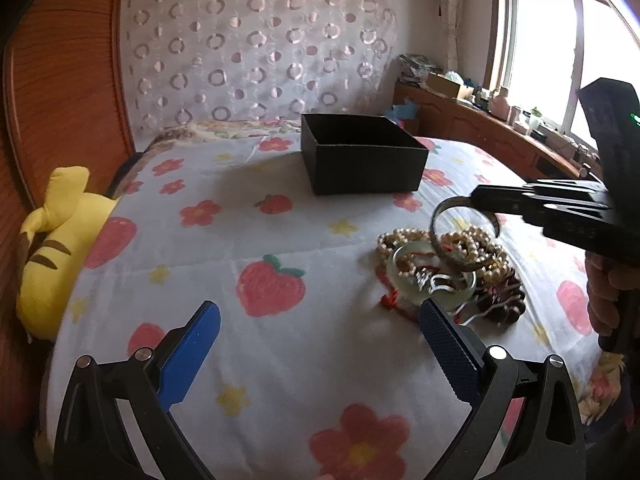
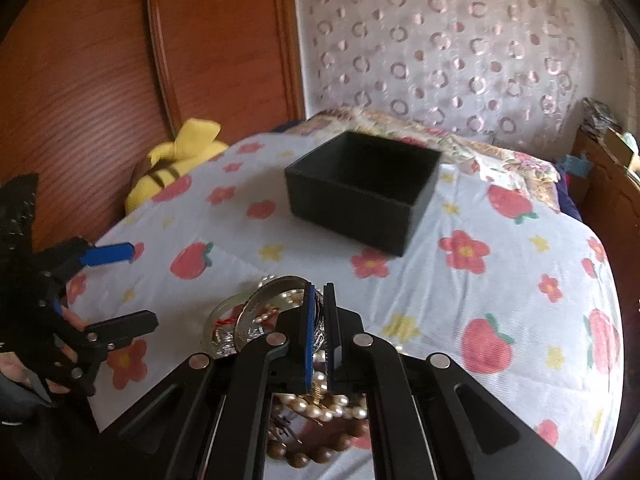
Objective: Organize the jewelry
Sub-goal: 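Grasp the jade bangle with the left gripper while the right gripper holds the silver bangle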
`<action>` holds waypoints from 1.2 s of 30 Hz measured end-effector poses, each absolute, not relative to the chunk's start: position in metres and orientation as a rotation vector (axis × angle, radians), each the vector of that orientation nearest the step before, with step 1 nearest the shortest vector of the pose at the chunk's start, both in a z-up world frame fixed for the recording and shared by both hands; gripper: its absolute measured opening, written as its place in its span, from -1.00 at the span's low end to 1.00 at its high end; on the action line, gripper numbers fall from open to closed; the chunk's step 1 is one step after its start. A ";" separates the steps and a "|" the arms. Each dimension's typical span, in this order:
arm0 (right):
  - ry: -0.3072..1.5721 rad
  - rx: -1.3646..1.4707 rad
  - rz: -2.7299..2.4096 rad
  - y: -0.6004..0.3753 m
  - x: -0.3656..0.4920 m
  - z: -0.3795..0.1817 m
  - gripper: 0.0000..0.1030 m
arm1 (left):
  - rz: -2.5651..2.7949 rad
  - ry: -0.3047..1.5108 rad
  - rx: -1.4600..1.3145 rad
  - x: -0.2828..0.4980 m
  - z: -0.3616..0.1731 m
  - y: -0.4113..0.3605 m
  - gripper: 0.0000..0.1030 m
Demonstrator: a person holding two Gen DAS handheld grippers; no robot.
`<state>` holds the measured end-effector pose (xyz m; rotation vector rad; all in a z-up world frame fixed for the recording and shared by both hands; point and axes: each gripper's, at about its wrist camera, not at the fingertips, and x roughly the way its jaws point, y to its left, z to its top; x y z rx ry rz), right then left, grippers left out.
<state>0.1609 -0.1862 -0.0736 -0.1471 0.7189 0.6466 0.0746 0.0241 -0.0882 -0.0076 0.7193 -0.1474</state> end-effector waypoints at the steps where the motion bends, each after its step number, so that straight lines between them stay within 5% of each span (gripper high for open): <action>1: 0.710 -0.135 0.642 -0.192 0.159 -0.072 -0.91 | -0.158 0.720 -0.012 0.077 -0.088 0.023 0.87; 4: 0.686 -0.115 0.632 -0.204 0.153 -0.067 -0.91 | -0.204 0.715 -0.030 0.084 -0.085 0.018 0.87; 11: 0.646 -0.154 0.611 -0.211 0.139 -0.061 -0.91 | -0.319 0.781 -0.086 0.110 -0.089 0.007 -0.08; 14: 0.639 -0.163 0.607 -0.211 0.137 -0.061 -0.91 | -0.363 0.822 -0.124 0.117 -0.095 0.004 -0.31; 24: 0.638 -0.159 0.597 -0.210 0.137 -0.062 -0.90 | -0.414 0.921 -0.101 0.142 -0.104 -0.008 -0.54; 28: 0.638 -0.158 0.598 -0.210 0.137 -0.061 -0.90 | -0.427 0.918 -0.082 0.143 -0.103 -0.009 -0.84; 36: 0.625 -0.158 0.601 -0.205 0.138 -0.056 -0.90 | -0.412 0.843 -0.056 0.125 -0.084 -0.007 -0.86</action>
